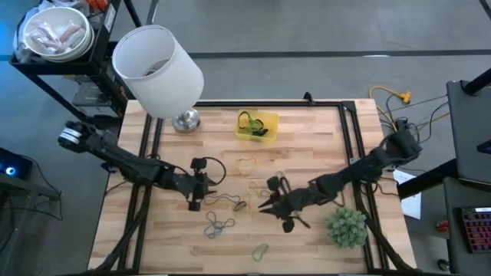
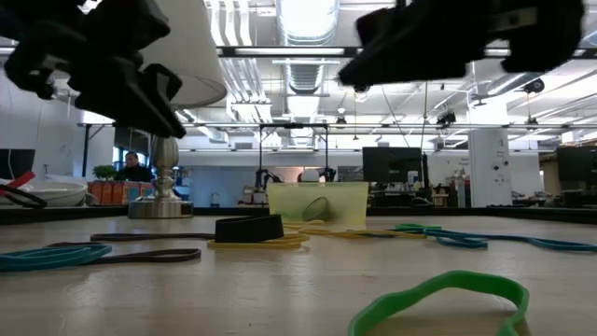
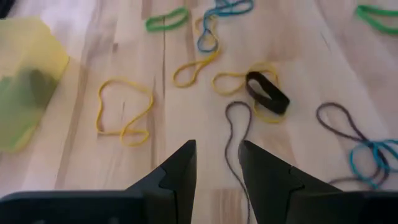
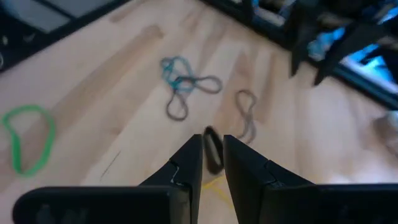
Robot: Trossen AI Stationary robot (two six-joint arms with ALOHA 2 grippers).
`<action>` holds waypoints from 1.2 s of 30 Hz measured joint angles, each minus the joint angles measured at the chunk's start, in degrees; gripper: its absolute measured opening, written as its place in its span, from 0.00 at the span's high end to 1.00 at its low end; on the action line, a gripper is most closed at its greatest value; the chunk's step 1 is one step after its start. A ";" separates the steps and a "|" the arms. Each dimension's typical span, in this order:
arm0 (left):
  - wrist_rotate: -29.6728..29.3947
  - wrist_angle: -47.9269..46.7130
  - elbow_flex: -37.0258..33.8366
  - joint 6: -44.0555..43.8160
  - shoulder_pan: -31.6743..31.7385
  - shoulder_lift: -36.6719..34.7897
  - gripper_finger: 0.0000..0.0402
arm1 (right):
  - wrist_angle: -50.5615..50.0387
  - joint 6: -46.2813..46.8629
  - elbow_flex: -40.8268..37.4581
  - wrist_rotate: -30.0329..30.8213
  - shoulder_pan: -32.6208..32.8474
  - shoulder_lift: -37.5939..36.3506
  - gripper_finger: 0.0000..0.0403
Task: Pick and place rubber bands into bin
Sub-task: Put the black rubber band into the yellow bin
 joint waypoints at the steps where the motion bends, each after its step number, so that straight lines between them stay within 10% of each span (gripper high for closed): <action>1: -0.01 -1.68 -0.07 -0.74 -0.28 -0.52 0.73 | 0.71 -0.15 1.55 -1.64 -0.51 1.93 0.85; 20: -0.29 -5.08 -0.75 -4.41 -1.57 -2.61 0.73 | -27.12 -0.15 30.04 -8.44 -6.54 27.26 0.85; 36: -0.33 -4.90 -1.78 -4.43 -1.72 -3.94 0.73 | -28.52 -0.31 30.95 -8.48 -6.38 26.28 0.85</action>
